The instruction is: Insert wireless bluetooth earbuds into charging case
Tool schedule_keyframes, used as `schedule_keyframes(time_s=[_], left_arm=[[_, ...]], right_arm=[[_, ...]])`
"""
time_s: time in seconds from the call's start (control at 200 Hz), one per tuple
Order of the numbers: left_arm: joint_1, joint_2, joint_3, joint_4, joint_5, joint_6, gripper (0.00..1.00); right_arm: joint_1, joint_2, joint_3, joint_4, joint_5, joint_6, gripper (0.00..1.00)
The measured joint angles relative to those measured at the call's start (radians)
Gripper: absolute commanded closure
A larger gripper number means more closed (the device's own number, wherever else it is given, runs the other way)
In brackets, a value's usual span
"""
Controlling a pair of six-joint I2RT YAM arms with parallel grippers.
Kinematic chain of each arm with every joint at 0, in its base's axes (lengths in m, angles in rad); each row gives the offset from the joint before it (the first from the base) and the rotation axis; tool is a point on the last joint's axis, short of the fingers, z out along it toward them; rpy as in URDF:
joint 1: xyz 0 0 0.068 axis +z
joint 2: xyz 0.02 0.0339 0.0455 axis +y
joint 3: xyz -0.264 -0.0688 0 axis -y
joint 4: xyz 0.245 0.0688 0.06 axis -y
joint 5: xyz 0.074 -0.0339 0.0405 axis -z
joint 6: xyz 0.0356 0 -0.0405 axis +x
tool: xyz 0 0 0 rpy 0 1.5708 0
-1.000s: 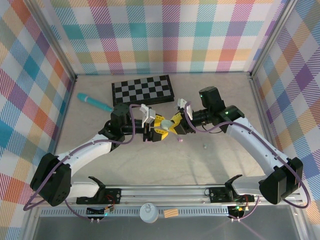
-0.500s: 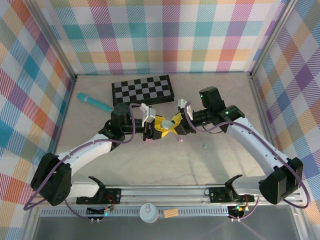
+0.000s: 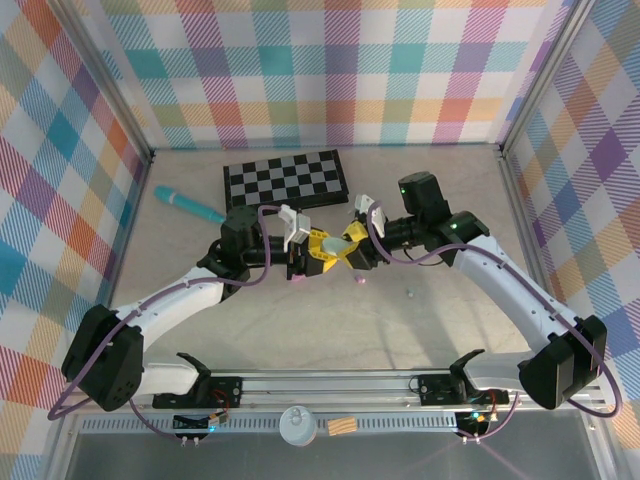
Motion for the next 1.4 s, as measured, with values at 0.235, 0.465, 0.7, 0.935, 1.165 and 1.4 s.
schedule_keyframes(time_s=[0.235,0.465,0.7,0.935,1.165,1.4], left_arm=[[0.003,0.000,0.000,0.002,-0.004,0.002,0.62],[0.002,0.000,0.000,0.002,0.020,0.004,0.62],[0.002,0.000,0.000,0.003,0.023,0.004,0.62],[0.001,0.000,0.000,0.003,0.020,0.003,0.61],[0.000,0.000,0.000,0.011,0.023,0.003,0.61],[0.000,0.000,0.000,0.023,0.023,0.000,0.61]], right_arm=[[-0.026,-0.036,-0.005,0.066,0.014,0.064,0.48],[-0.048,-0.048,-0.005,0.131,0.058,0.099,0.47],[-0.048,-0.048,-0.005,0.142,0.109,0.118,0.45],[-0.047,-0.048,-0.005,0.136,0.126,0.125,0.39],[-0.048,-0.065,-0.005,0.134,0.062,0.140,0.33],[-0.048,-0.102,-0.005,0.133,0.030,0.147,0.35]])
